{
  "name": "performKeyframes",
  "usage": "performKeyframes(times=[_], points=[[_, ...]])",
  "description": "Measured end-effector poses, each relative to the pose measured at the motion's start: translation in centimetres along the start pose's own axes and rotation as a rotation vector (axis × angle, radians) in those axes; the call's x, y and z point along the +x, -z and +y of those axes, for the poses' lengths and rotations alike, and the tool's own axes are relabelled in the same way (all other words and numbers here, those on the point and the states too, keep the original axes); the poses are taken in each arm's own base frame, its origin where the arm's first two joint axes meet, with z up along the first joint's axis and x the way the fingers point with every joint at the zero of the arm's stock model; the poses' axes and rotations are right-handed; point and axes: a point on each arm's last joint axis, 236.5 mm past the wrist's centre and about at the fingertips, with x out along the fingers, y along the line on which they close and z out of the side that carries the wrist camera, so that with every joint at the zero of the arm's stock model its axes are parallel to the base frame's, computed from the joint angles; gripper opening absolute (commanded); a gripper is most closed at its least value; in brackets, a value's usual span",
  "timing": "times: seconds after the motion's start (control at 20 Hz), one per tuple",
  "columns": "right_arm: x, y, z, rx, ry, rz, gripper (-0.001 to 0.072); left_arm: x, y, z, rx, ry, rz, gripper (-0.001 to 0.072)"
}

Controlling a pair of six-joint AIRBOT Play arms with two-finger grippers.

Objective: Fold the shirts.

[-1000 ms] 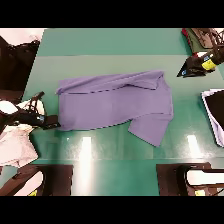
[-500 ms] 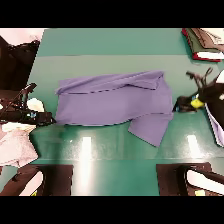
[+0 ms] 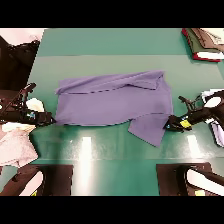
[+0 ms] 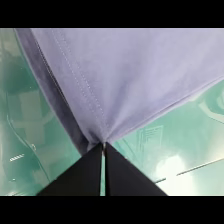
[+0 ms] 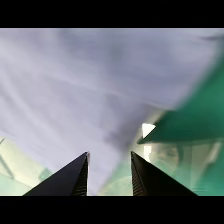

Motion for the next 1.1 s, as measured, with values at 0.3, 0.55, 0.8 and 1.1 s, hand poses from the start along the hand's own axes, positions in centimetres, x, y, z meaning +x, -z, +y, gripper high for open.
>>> performKeyframes(times=[0.3, 0.55, 0.8, 1.1], points=[[0.7, -0.8, 0.6, -0.055, 0.03, -0.057, 0.0018, 0.0, 0.1, -0.1, 0.0, 0.002, 0.006, 0.0024], [-3.8, 2.5, -1.4, -0.087, 0.125, -0.069, 0.0017, 0.0, 1.9, -0.6, 0.012, 0.017, 0.084, 0.0023], [-8.2, 6.3, -1.6, -0.065, 0.177, -0.157, 0.0016, 0.7, 5.3, -4.0, 0.133, 0.058, 0.228, 0.0024], [-10.2, 5.2, 0.6, -0.074, 0.126, -0.318, 0.0016, 1.4, 3.6, -3.8, 0.153, -0.015, 0.156, 0.0025]])
